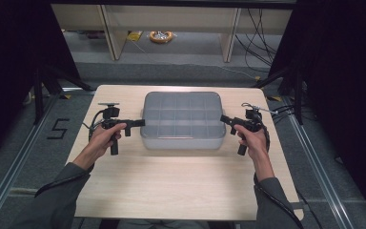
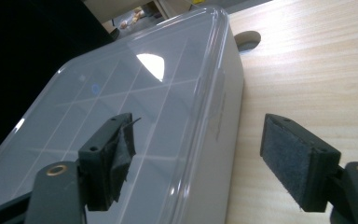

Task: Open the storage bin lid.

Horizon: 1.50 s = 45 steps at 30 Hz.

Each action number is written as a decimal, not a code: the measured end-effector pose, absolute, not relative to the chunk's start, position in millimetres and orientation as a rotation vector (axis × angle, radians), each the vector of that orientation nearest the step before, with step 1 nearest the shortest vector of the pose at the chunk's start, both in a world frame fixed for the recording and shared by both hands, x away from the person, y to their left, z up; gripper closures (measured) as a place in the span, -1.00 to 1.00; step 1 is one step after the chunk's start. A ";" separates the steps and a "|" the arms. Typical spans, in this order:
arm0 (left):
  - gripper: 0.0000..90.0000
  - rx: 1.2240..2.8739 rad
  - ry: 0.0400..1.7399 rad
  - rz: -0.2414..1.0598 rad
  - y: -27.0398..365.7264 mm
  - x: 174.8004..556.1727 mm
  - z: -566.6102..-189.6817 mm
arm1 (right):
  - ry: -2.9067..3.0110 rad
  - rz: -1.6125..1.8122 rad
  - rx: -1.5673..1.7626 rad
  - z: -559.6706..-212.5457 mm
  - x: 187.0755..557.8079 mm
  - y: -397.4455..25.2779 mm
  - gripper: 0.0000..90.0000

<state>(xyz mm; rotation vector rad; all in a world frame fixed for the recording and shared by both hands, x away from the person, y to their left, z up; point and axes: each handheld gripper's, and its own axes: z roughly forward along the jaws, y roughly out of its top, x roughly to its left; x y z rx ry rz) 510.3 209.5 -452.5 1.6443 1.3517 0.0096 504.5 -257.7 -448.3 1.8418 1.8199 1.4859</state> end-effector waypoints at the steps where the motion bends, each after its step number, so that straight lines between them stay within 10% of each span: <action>1: -0.44 1.639 1.366 0.017 207.0 516.6 -452.9 | 1.814 1.489 1.840 -447.8 509.8 -255.3 -0.33; 45: 0.34 1.545 1.391 0.121 191.3 545.8 -437.7 | 1.677 1.525 1.899 -440.2 521.6 -241.5 0.44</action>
